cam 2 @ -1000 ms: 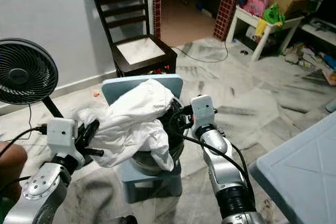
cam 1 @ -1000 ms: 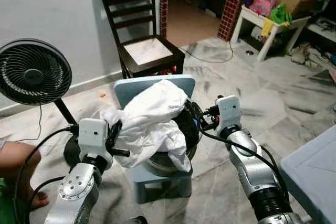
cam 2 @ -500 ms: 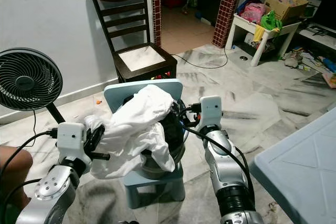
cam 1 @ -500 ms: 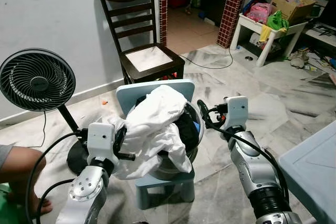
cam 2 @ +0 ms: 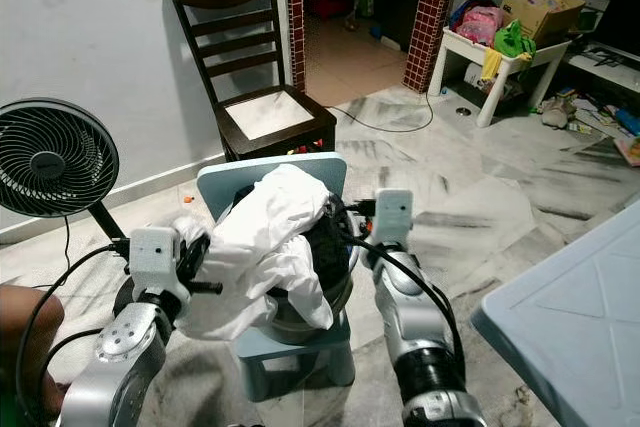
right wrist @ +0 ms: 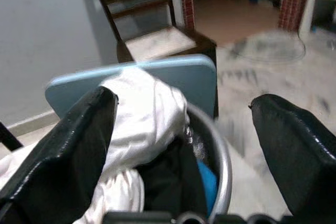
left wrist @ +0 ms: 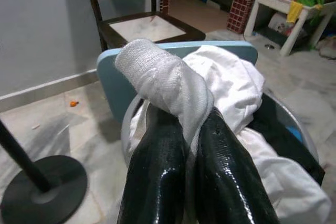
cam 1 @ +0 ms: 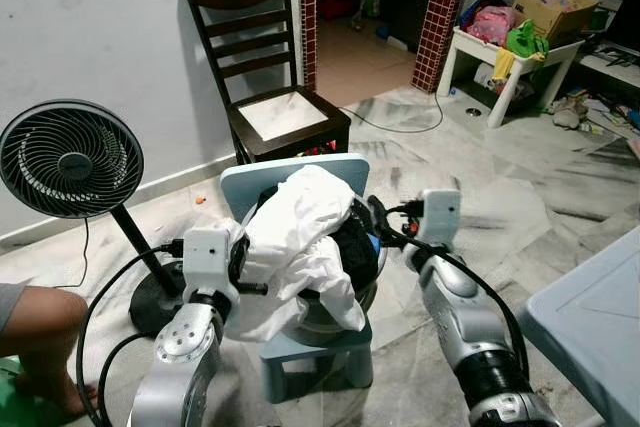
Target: Hang hanger
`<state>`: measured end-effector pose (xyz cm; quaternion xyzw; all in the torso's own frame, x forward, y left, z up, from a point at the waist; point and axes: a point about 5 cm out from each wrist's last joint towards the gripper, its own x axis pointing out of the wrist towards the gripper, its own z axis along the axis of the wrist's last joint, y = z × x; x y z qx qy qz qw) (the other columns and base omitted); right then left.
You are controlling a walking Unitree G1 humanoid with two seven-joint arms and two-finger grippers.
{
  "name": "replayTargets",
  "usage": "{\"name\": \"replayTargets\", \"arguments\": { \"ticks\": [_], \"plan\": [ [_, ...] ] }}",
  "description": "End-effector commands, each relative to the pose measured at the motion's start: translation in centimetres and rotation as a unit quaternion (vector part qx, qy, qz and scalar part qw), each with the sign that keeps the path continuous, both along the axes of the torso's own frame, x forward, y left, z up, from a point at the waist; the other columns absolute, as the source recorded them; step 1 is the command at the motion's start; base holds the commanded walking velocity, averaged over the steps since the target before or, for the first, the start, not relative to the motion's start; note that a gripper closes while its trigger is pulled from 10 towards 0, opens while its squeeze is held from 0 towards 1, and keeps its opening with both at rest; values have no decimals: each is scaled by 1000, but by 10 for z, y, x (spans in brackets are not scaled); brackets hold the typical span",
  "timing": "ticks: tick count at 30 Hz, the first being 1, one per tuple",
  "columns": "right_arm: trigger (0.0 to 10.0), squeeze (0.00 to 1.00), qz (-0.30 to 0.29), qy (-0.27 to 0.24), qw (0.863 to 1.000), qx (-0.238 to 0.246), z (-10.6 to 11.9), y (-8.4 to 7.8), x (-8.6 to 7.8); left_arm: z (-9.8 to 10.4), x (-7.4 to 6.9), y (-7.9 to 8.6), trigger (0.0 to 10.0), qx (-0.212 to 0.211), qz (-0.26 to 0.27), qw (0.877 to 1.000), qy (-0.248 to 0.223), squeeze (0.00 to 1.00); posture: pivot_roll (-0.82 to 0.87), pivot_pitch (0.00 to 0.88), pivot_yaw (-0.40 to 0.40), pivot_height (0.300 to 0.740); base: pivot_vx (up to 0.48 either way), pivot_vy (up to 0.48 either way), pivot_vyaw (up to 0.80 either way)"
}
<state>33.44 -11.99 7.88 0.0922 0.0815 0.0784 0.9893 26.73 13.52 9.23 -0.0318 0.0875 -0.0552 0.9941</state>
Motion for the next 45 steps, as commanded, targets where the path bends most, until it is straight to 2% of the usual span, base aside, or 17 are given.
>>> {"name": "replayTargets", "arguments": {
  "ticks": [1,4,6,16,30,45],
  "plan": [
    [10000,0,-7,14,1000,11,-6,0,-1,2,5,-2,10000,2,-1,1000,-8,0,58,0,12,740,0,0,0],
    [10000,0,18,-20,1000,-7,6,8,1,13,9,-5,10000,6,-2,1000,-30,0,42,0,31,740,0,0,-158],
    [10000,0,19,-22,1000,-8,7,7,1,13,10,-5,10000,6,-2,999,-31,0,42,0,31,740,0,0,-475],
    [10000,0,6,-48,998,-31,22,-12,14,17,13,3,10000,27,8,999,-42,0,33,0,33,740,0,0,-660],
    [10000,0,22,-53,998,-41,20,-6,9,16,8,2,10000,29,14,999,-38,0,39,0,29,740,0,0,-81],
    [10000,0,22,-60,997,-44,23,-6,12,15,8,-1,10000,29,6,999,-35,0,34,0,31,740,-250,0,0]
  ]
}}
